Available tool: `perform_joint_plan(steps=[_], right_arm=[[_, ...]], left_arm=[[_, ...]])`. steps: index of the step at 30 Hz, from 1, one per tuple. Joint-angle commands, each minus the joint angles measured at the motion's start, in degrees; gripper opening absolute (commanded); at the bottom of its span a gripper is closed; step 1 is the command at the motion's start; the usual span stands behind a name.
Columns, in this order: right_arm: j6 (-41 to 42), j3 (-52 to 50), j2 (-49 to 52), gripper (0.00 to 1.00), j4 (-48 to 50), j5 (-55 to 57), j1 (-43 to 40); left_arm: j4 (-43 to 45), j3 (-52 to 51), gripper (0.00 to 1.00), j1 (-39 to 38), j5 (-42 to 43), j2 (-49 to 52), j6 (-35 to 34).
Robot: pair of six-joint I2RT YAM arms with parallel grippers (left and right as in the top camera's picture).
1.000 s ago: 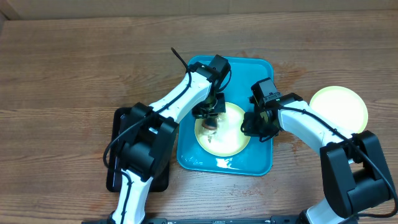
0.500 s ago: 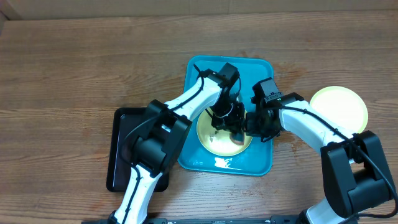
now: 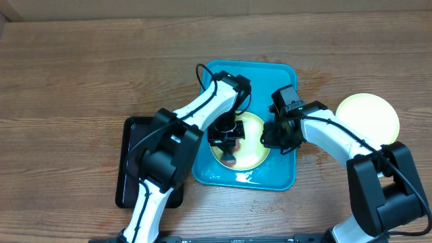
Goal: Clean dirty plates on tray and stack at the side
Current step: 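Scrub the yellow plate with the sponge while right gripper holds it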
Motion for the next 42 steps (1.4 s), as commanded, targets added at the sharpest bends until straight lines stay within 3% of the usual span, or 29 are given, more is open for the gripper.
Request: perform_joint_plan(steps=[1,7,11,23,27,35,42], right_arm=[[-0.39,-0.33,0.68,0.04,-0.31,3.08,-0.44],[-0.42,-0.33,0.68,0.04,-0.28,3.08,-0.44],[-0.42,-0.33,0.68,0.04,-0.31,3.08,-0.44],[-0.42,-0.33,0.68,0.04,-0.42,3.08,-0.44],[-0.42,-0.33,0.68,0.04,-0.42,3.08,-0.44],[-0.42,-0.33,0.68,0.04,-0.50,3.08,-0.44],[-0.42,-0.33,0.68,0.04,-0.50,3.10,-0.44]], left_arm=[[-0.15,-0.83,0.04,3.17,-25.53,1.95,-3.76],[-3.04,4.24,0.04,4.07,-30.60,1.70,-4.15],[-0.46,6.67,0.04,3.96,-28.70,1.70,-3.19],[16.79,5.18,0.04,1.64,11.69,4.17,6.71],[21.55,5.16,0.04,-0.61,21.77,4.20,8.35],[22.71,5.16,0.04,-3.85,22.51,4.22,6.60],[15.32,5.16,0.05,-3.13,21.97,4.22,1.81]])
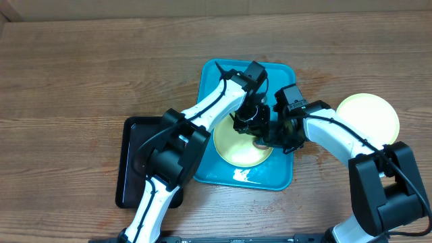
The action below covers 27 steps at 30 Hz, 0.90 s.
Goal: Clean dirty plates on tray and stack at the side
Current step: 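Scrub the yellow plate with the sponge while right gripper holds it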
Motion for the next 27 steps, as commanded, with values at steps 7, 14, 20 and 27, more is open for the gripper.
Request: perform_joint_plan(steps=[7,14,20,27], right_arm=[[-0.72,-0.35,0.61,0.04,0.24,2.08,0.55],[-0.72,-0.35,0.61,0.04,0.37,2.08,0.55],[-0.72,-0.35,0.61,0.04,0.44,2.08,0.55],[-0.74,-0.35,0.61,0.04,0.42,2.10,0.55]], left_arm=[[-14.53,-0.50,0.04,-0.37,-18.60,1.33,-4.90],[-20.79,-0.50,0.04,-0.26,-49.09,1.09,-11.19],[-22.80,0.20,0.04,0.76,-59.36,1.09,-11.26],[-29.35,6.75,0.05,1.70,-49.31,-1.51,-13.92]])
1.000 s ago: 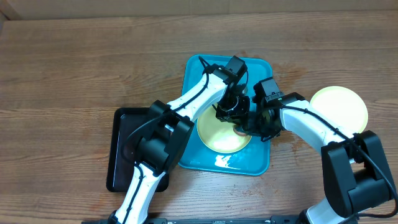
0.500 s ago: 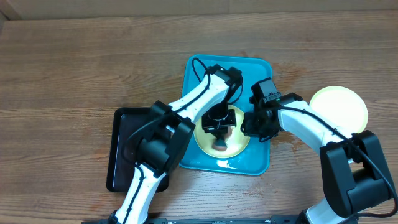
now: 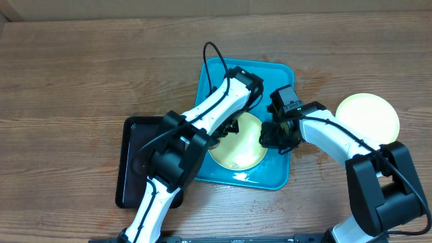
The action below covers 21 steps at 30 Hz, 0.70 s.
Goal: Clean dirty plates on tray and stack at the side
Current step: 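Scrub the yellow plate with the sponge while right gripper holds it, then return the sponge to the black tray with the left gripper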
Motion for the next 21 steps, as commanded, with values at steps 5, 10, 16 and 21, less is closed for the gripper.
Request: perform_joint_plan(steps=[5,10,16,21], right_arm=[[-0.42,-0.35,0.44,0.04,-0.98,4.50,-0.90],[-0.42,-0.35,0.44,0.04,-0.92,4.52,-0.92],[-0.46,-0.35,0.44,0.04,-0.44,4.52,-0.92],[-0.83,-0.35,0.44,0.04,-0.33,4.48,-0.90]], left_arm=[[-1.70,3.10,0.05,3.37,5.62,-10.78,2.25],[-3.87,3.08,0.05,8.98,6.56,-24.20,5.51],[-8.52,2.29,0.04,20.13,6.58,-34.86,7.69],[-7.23,-7.85,0.05,24.30,6.95,-37.46,9.86]])
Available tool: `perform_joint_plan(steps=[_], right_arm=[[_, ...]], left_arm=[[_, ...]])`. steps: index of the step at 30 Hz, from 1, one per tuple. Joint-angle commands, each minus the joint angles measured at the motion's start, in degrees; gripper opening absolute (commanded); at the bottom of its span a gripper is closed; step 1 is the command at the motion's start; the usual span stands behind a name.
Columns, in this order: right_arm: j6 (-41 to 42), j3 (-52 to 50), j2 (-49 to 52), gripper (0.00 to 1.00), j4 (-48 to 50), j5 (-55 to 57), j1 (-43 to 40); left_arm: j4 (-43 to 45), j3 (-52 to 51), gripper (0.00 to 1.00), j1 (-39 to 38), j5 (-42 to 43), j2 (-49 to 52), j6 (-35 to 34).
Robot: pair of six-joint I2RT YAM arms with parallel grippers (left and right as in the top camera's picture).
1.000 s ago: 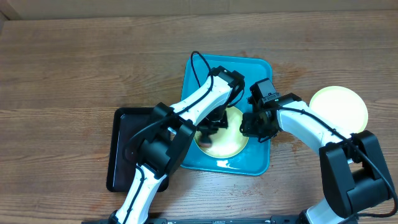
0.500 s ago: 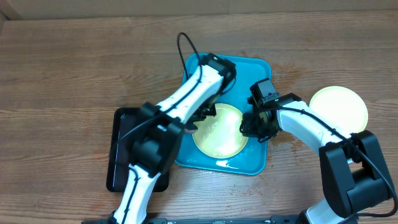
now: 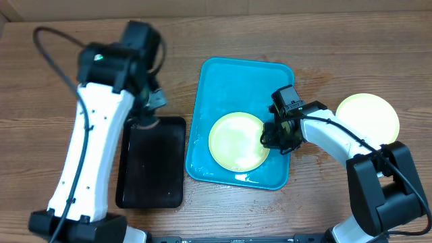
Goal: Clean dirty plates on tray and stack at the side
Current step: 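Return the sponge to the black tray with the left gripper, then lift the yellow plate with the right gripper and tilt it over the black tray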
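A yellow-green plate [image 3: 236, 140] lies in the blue tray [image 3: 233, 77], its face uncovered. My right gripper [image 3: 271, 138] sits at the plate's right rim and looks shut on it. A second yellow-green plate [image 3: 368, 116] rests on the table at the right. My left gripper [image 3: 146, 115] hangs over the top edge of the black tray [image 3: 152, 169], far left of the blue tray, and seems shut on a small brownish scrubber [image 3: 143, 124] just under it. Its fingers are mostly hidden by the wrist.
Wet streaks glint on the blue tray's floor near its front edge. The left arm's cable loops over the table at the far left. Bare wooden table surrounds both trays.
My left arm has left the blue tray and now stands over the black tray's top edge with the scrubber. The plate is uncovered. My right gripper remains at the plate's rim.
First my left gripper pressed the brownish scrubber on the plate's front part while the right gripper held the rim. Then the scrubber was at the plate's right side, then the gripper was at its left. The blue tray shifted slightly. Now the left arm is over the black tray.
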Motion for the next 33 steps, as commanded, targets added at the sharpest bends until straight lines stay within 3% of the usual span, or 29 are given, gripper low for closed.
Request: perform_joint_plan(steps=[1,9,13,14,16,18,20,27,33], right_arm=[[-0.61,-0.35,0.44,0.04,0.09,3.67,-0.48],[-0.59,-0.35,0.44,0.04,-0.35,3.69,-0.48],[-0.59,-0.35,0.44,0.04,-0.70,3.67,-0.48],[-0.61,-0.33,0.44,0.04,-0.72,3.69,-0.48],[-0.61,0.20,0.20,0.04,-1.57,3.69,-0.48],[-0.61,1.29,-0.50,0.04,-3.37,3.69,-0.48],[-0.70,3.17,-2.08,0.04,-5.77,3.78,-0.33],[-2.73,12.13,-10.88,0.04,-11.76,9.16,3.61],[-4.94,20.15,-14.05,0.04,-11.69,15.80,13.57]], left_arm=[[2.84,-10.29,0.05,0.33,1.16,0.98,3.37],[25.94,-37.03,0.04,0.90,7.26,1.22,3.56],[30.03,-41.18,0.04,1.62,10.69,1.22,3.58],[29.99,-41.03,0.05,1.77,11.06,1.20,4.04],[28.76,-39.58,0.25,2.29,12.11,1.14,6.14],[26.56,-37.66,0.36,3.04,12.35,1.01,7.43],[23.54,-34.56,0.54,4.11,12.68,0.33,9.11],[16.24,-22.10,0.62,8.98,15.43,-6.16,12.57],[11.50,-9.46,0.70,13.81,17.94,-13.68,12.55]])
